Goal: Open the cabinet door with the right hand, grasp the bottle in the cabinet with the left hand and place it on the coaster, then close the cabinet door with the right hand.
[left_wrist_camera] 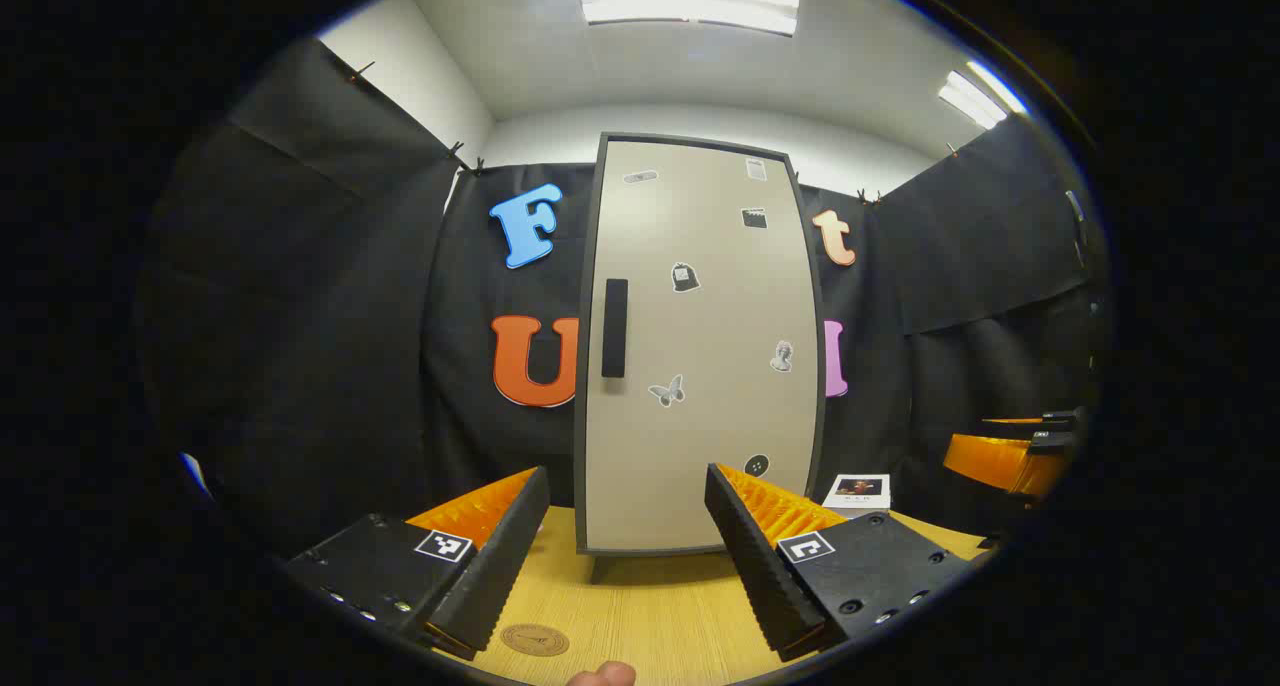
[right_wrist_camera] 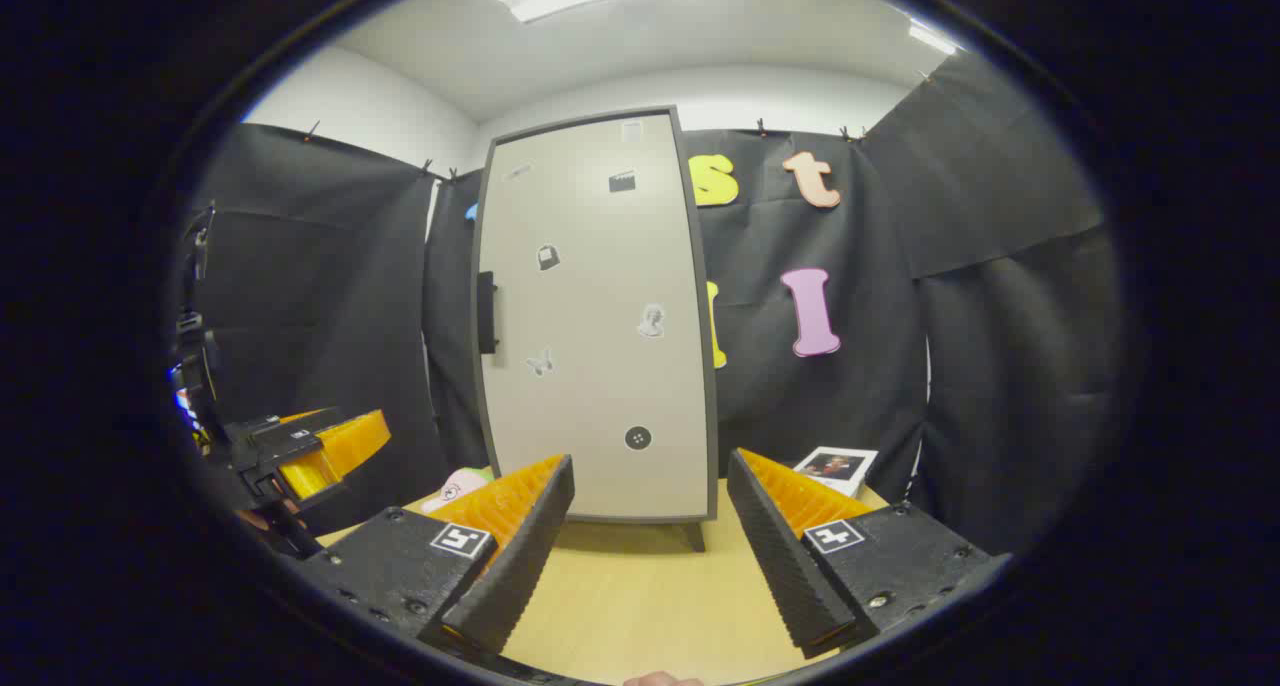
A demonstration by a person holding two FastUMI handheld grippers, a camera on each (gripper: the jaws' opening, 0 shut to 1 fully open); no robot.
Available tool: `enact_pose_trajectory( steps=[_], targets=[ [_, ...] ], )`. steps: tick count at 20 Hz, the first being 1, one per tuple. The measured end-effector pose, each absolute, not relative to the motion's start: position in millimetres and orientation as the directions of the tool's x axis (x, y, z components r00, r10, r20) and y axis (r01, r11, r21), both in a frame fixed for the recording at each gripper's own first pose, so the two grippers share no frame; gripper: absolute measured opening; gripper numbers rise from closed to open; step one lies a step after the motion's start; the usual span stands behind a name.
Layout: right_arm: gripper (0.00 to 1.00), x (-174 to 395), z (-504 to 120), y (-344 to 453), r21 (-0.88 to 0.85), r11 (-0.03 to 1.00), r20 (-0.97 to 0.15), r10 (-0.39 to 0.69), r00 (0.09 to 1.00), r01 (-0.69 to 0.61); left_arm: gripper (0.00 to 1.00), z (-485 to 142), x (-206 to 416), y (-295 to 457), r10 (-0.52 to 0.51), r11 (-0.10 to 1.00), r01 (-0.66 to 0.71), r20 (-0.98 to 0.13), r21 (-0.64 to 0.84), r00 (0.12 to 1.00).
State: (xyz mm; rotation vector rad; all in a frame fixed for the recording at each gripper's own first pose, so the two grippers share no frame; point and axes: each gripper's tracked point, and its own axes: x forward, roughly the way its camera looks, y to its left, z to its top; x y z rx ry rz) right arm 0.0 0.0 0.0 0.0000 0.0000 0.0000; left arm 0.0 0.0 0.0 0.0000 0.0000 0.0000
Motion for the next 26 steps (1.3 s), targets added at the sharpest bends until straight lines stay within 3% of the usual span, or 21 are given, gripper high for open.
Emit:
enact_pose_trajectory(
  steps=[1, 4, 14, 17, 18, 19, 23, 24, 26],
  targets=[
    [0.99, 1.4, 1.0, -0.3, 0.003, 1.000, 0.004, 0.002, 1.000, -0.002, 0.95, 0.1, 0.6, -0.7, 0.001, 1.000, -0.001, 0.002, 0.005, 1.000],
    [0.94, 2.6, 3.4, -0.2, 0.010, 1.000, 0.012, 0.006, 1.000, -0.006, 0.95, 0.1, 1.3, -1.5, 0.001, 1.000, -0.001, 0.002, 0.009, 1.000],
    [0.96, 6.0, 8.9, 8.3, 0.001, 0.999, 0.022, 0.033, 0.999, -0.033, 0.95, 5.0, 1.4, -3.2, -0.002, 1.000, 0.001, 0.011, 0.018, 1.000],
    [0.99, 12.7, 19.9, 21.4, -0.018, 0.997, 0.031, 0.078, 0.996, -0.077, 0.95, 2.6, -2.0, -0.8, 0.001, 1.000, -0.001, 0.004, 0.029, 1.000],
    [0.94, 16.9, 25.7, 25.5, -0.024, 0.995, 0.035, 0.094, 0.995, -0.093, 0.95, 2.5, -2.7, -0.3, 0.003, 1.000, -0.003, 0.003, 0.031, 1.000],
    [0.99, 23.5, 29.9, 30.5, -0.030, 0.993, 0.035, 0.113, 0.993, -0.112, 0.95, 1.6, -4.3, 1.2, 0.006, 1.000, -0.006, 0.002, 0.029, 1.000],
    [0.99, 55.6, 50.9, 62.7, -0.038, 0.975, 0.044, 0.219, 0.975, -0.217, 0.95, -0.5, -11.6, 2.5, 0.014, 1.000, -0.014, -0.009, 0.011, 1.000],
    [0.95, 65.6, 55.5, 70.6, -0.039, 0.971, 0.044, 0.239, 0.970, -0.237, 0.95, -1.1, -14.4, 2.1, 0.015, 1.000, -0.015, -0.011, 0.006, 1.000],
    [0.99, 88.7, 66.3, 90.7, -0.043, 0.957, 0.041, 0.289, 0.956, -0.288, 0.95, -0.5, -19.0, 5.0, 0.022, 1.000, -0.022, -0.009, 0.002, 1.000]
  ],
)
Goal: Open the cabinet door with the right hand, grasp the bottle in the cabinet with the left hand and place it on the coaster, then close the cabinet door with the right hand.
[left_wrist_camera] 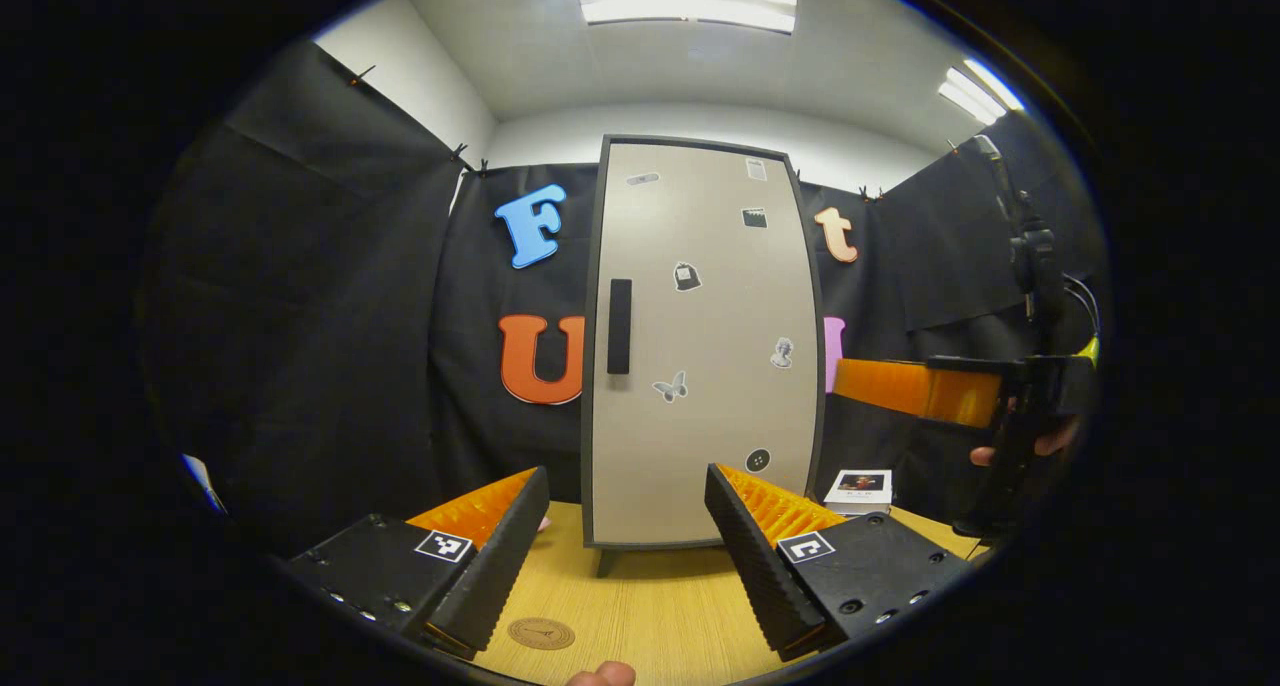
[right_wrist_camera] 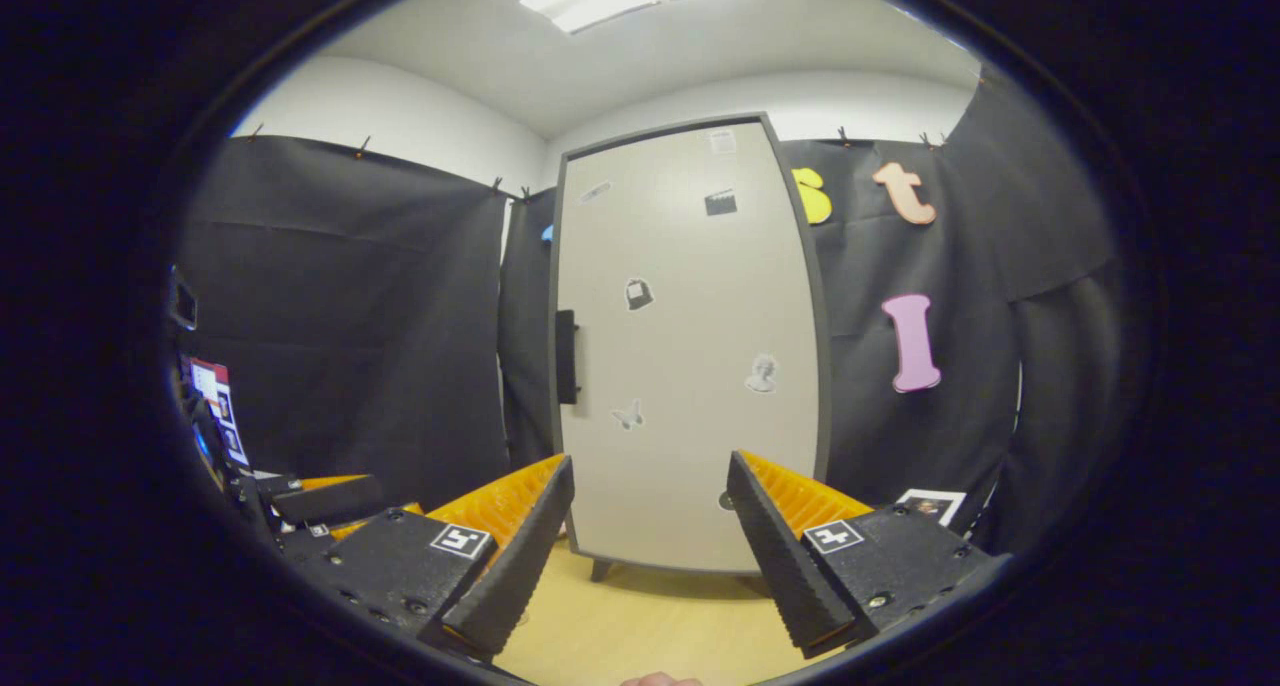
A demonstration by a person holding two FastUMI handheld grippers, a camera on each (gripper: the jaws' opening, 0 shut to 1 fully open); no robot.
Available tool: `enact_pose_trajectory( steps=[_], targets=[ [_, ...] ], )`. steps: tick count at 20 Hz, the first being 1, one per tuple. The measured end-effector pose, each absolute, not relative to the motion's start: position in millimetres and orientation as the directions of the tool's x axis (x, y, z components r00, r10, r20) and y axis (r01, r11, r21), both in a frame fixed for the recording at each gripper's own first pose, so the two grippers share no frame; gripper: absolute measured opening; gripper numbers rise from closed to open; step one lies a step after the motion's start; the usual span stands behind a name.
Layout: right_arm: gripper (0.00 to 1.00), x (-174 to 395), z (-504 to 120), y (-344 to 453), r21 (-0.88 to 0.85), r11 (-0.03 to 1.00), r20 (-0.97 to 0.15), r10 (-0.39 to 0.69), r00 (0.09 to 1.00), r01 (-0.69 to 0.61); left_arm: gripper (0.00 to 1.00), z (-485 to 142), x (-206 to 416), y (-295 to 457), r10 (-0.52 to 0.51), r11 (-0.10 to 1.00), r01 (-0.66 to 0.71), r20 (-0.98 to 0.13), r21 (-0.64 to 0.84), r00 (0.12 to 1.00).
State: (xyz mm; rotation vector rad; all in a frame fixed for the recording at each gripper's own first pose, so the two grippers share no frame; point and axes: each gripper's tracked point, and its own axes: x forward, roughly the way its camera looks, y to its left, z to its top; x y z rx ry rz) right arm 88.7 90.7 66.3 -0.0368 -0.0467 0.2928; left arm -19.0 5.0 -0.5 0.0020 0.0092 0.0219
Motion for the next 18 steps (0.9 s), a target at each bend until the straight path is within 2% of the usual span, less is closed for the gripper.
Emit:
enact_pose_trajectory(
  steps=[1, 2, 4, 5, 6, 9, 13, 14, 15, 16, 17, 18],
  targets=[
    [0.99, 102.7, 70.4, 102.5, -0.041, 0.946, 0.042, 0.324, 0.945, -0.323, 0.95, -2.0, -21.5, 7.2, 0.026, 1.000, -0.026, -0.009, 0.002, 1.000],
    [0.95, 116.0, 74.2, 113.3, -0.038, 0.937, 0.033, 0.349, 0.937, -0.347, 0.95, -4.0, -23.0, 8.8, 0.029, 1.000, -0.029, -0.011, 0.003, 1.000],
    [0.99, 142.1, 83.9, 132.7, -0.045, 0.923, 0.024, 0.384, 0.923, -0.383, 0.95, -9.4, -25.9, 13.9, 0.041, 0.999, -0.040, -0.027, 0.012, 0.999],
    [0.94, 155.8, 88.4, 142.4, -0.057, 0.918, 0.022, 0.395, 0.919, -0.393, 0.95, -10.9, -26.8, 16.9, 0.050, 0.999, -0.049, -0.032, 0.018, 0.998],
    [0.99, 169.0, 92.8, 151.0, -0.068, 0.913, 0.017, 0.404, 0.915, -0.402, 0.95, -11.5, -29.1, 20.6, 0.058, 0.998, -0.058, -0.035, 0.021, 0.998],
    [0.99, 202.1, 94.2, 180.6, -0.071, 0.894, -0.001, 0.444, 0.896, -0.443, 0.95, -9.9, -36.1, 26.5, 0.074, 0.997, -0.074, -0.033, 0.016, 0.997],
    [0.99, 252.7, 90.0, 209.1, -0.068, 0.894, -0.049, 0.440, 0.897, -0.442, 0.95, -4.4, -42.3, 32.5, 0.090, 0.996, -0.089, -0.031, 0.016, 0.995],
    [0.94, 263.4, 89.3, 217.0, -0.064, 0.893, -0.062, 0.443, 0.895, -0.446, 0.95, -4.0, -42.3, 34.4, 0.093, 0.996, -0.093, -0.031, 0.018, 0.995],
    [0.99, 273.6, 88.6, 221.8, -0.065, 0.894, -0.076, 0.439, 0.895, -0.443, 0.95, -4.5, -42.8, 35.1, 0.094, 0.995, -0.094, -0.032, 0.019, 0.995],
    [0.99, 282.4, 89.2, 227.3, -0.071, 0.895, -0.085, 0.434, 0.897, -0.440, 0.95, -5.4, -43.7, 35.9, 0.096, 0.995, -0.096, -0.033, 0.019, 0.995],
    [0.94, 292.3, 90.3, 231.0, -0.079, 0.899, -0.089, 0.424, 0.901, -0.431, 0.95, -4.9, -45.0, 37.7, 0.100, 0.995, -0.099, -0.036, 0.020, 0.994],
    [0.94, 299.5, 92.9, 235.6, -0.082, 0.899, -0.088, 0.424, 0.902, -0.430, 0.95, -5.0, -44.8, 39.6, 0.104, 0.994, -0.103, -0.037, 0.021, 0.994]
  ],
)
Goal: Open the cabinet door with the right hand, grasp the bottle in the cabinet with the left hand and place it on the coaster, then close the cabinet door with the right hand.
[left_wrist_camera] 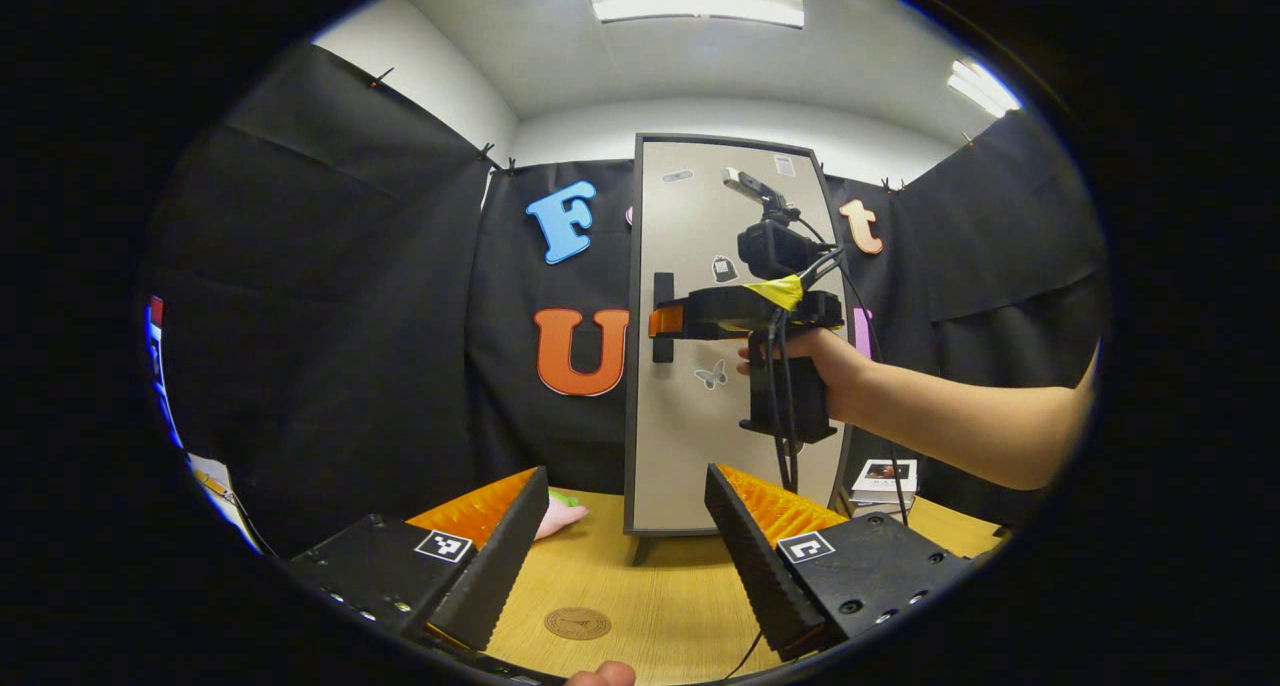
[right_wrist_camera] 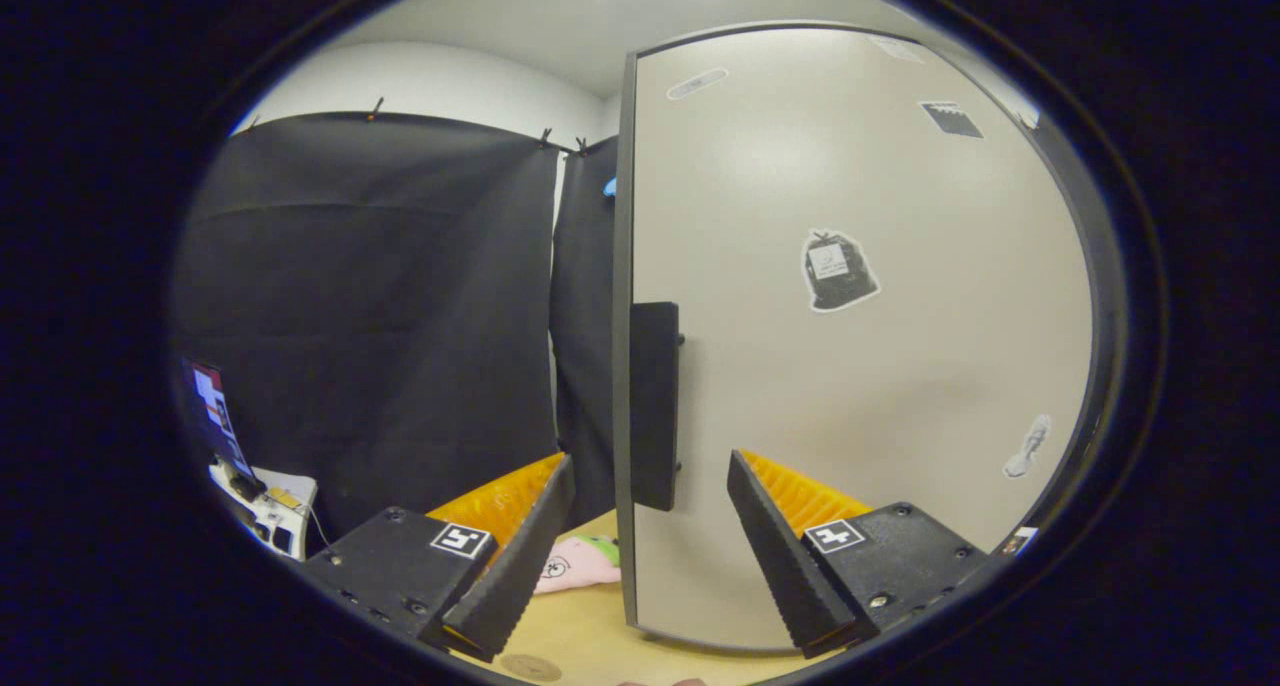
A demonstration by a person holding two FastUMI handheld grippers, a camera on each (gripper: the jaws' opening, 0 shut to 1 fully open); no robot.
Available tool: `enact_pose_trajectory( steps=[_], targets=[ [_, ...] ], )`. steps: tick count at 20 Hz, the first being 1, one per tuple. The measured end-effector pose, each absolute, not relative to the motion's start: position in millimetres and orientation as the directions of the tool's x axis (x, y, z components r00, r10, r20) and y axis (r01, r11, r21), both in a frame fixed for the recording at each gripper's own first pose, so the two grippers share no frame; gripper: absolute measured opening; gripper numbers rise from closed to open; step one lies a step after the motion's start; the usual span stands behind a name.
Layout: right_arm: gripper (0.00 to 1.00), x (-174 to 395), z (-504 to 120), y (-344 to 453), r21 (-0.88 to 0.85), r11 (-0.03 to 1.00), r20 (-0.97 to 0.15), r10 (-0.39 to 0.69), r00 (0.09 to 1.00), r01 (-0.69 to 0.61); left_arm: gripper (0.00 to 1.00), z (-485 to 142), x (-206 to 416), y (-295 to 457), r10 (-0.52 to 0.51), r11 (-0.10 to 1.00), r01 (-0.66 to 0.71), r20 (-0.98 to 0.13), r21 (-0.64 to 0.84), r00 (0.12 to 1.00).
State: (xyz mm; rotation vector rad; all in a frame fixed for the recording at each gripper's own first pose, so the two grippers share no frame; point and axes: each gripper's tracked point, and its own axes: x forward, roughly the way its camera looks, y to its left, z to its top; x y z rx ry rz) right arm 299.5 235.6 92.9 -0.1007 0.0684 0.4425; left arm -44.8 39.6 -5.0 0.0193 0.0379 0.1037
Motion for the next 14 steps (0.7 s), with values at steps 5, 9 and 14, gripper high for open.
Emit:
enact_pose_trajectory(
  steps=[5, 9, 14],
  targets=[
    [0.81, 328.0, 101.0, 252.4, -0.082, 0.905, -0.078, 0.412, 0.908, -0.418, 0.95, -7.8, -44.7, 51.4, 0.132, 0.991, -0.131, -0.042, 0.018, 0.990],
    [0.66, 339.2, 94.4, 254.8, -0.086, 0.919, -0.107, 0.375, 0.921, -0.384, 0.95, -7.9, -45.0, 61.2, 0.159, 0.987, -0.158, -0.046, 0.011, 0.986],
    [0.31, 346.0, 95.0, 245.9, -0.084, 0.933, -0.067, 0.345, 0.936, -0.350, 0.95, -8.0, -45.9, 71.0, 0.171, 0.985, -0.171, -0.046, -0.002, 0.984]
  ],
)
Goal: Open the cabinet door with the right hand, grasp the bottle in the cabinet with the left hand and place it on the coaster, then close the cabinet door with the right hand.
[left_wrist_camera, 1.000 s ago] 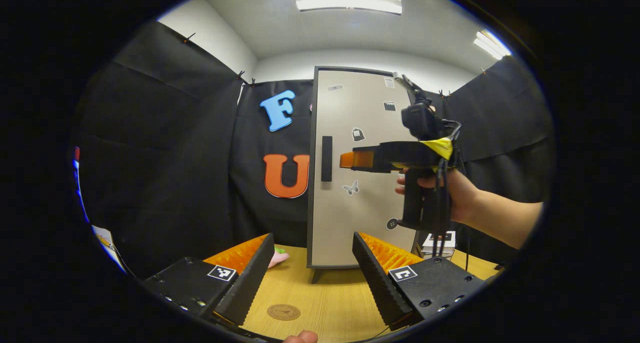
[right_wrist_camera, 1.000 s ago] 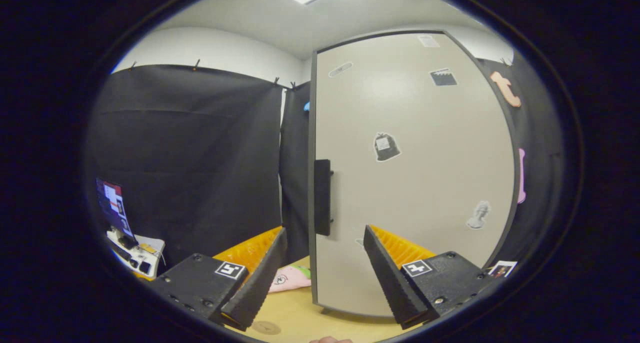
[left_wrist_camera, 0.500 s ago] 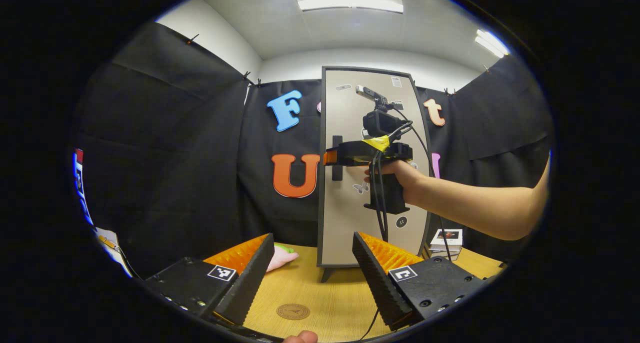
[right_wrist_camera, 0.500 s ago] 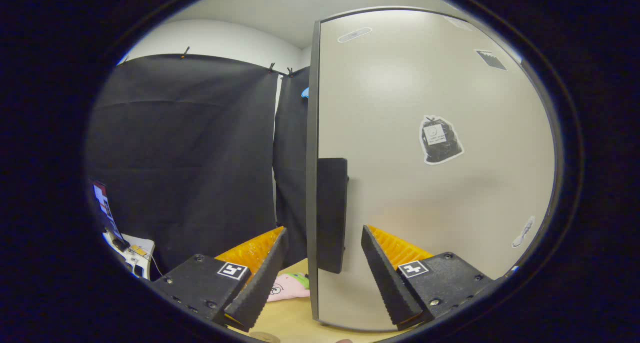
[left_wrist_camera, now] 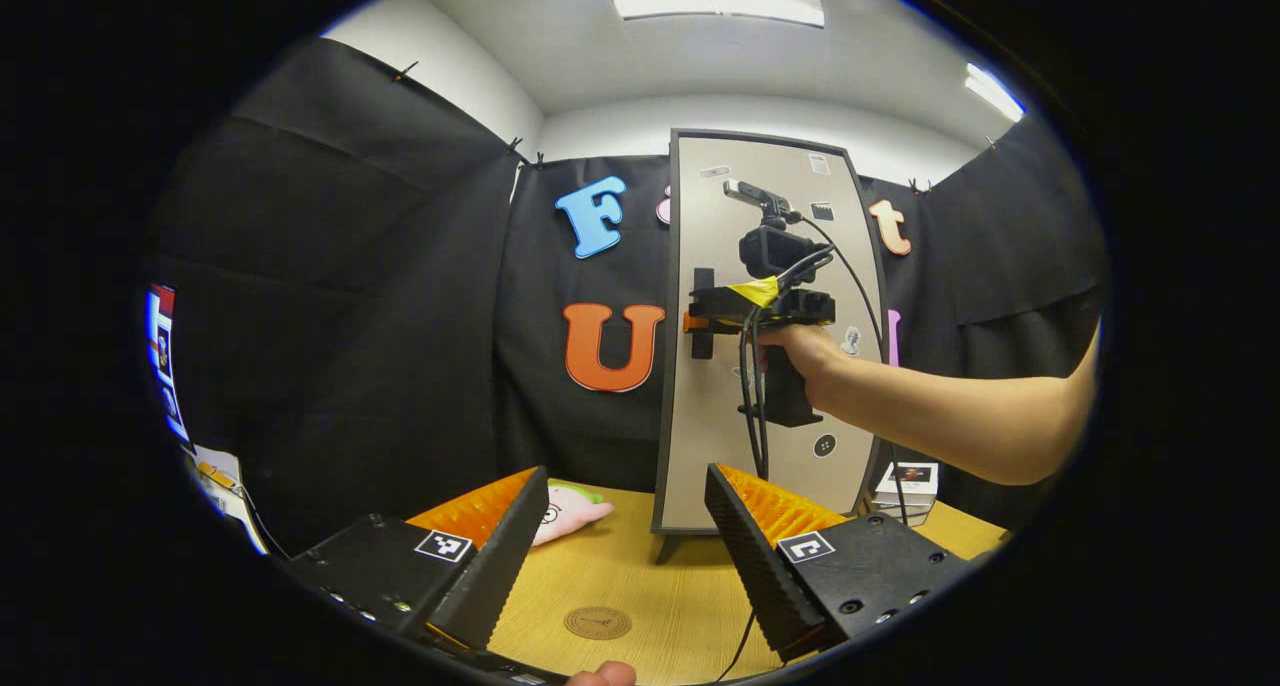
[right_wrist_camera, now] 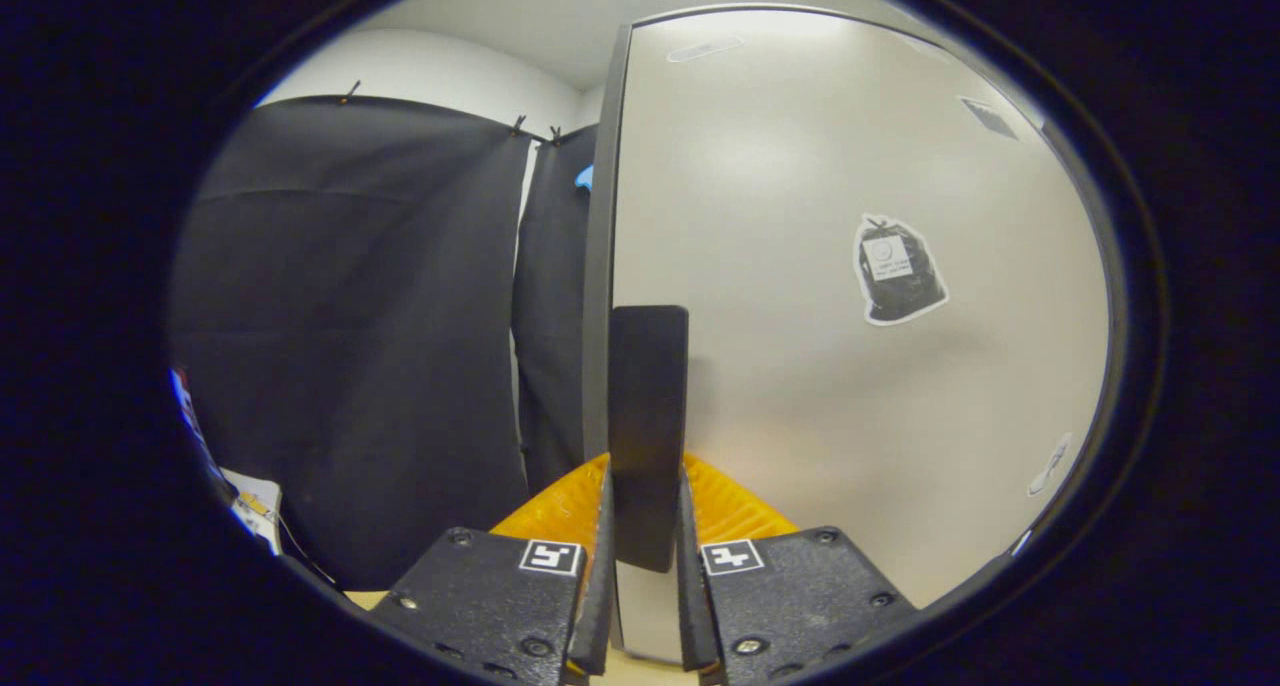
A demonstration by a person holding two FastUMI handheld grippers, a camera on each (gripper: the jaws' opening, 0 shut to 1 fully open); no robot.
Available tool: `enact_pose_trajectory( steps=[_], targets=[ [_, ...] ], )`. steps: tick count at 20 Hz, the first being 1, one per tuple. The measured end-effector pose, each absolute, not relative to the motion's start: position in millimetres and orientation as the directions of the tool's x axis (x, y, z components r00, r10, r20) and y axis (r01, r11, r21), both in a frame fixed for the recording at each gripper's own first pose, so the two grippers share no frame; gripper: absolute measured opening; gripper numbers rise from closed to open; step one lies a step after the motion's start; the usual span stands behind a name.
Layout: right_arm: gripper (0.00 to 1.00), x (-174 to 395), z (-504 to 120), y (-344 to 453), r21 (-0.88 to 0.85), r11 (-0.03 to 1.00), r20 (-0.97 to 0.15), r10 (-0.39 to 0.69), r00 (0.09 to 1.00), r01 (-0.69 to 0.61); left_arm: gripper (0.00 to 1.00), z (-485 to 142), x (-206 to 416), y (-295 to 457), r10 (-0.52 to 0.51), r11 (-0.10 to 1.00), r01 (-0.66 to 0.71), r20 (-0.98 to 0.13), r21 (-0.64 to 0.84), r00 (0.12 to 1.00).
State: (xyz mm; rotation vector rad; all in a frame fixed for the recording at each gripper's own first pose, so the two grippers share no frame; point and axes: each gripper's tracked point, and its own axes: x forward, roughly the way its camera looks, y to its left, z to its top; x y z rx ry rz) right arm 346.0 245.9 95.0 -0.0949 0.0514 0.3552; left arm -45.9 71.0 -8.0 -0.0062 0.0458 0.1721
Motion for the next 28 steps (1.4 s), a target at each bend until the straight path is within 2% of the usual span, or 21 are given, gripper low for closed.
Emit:
enact_pose_trajectory(
  steps=[1, 3, 8, 16, 23, 28],
  targets=[
    [0.25, 345.5, 94.5, 246.5, -0.077, 0.932, -0.067, 0.348, 0.935, -0.353, 0.95, -8.3, -46.2, 71.9, 0.172, 0.985, -0.172, -0.047, -0.003, 0.984],
    [0.20, 343.8, 94.0, 246.0, -0.075, 0.934, -0.079, 0.344, 0.936, -0.350, 0.95, -8.4, -47.6, 73.9, 0.174, 0.985, -0.174, -0.046, -0.003, 0.984],
    [0.20, 329.7, 93.9, 246.1, -0.059, 0.919, -0.084, 0.385, 0.919, -0.391, 0.95, -9.3, -52.4, 77.9, 0.176, 0.984, -0.176, -0.046, -0.003, 0.983],
    [0.19, 272.5, 99.3, 232.0, -0.049, 0.864, -0.033, 0.500, 0.866, -0.501, 0.95, -19.6, -52.4, 75.8, 0.167, 0.986, -0.167, -0.074, 0.000, 0.983],
    [0.19, 247.7, 100.8, 214.7, -0.048, 0.842, -0.033, 0.536, 0.844, -0.537, 0.95, -14.7, -39.4, 60.4, 0.115, 0.993, -0.116, -0.081, -0.012, 0.990],
    [0.19, 234.8, 103.5, 194.3, -0.070, 0.860, -0.020, 0.505, 0.863, -0.505, 0.95, -17.4, -30.6, 45.7, 0.080, 0.997, -0.080, -0.085, -0.001, 0.993]
  ],
)
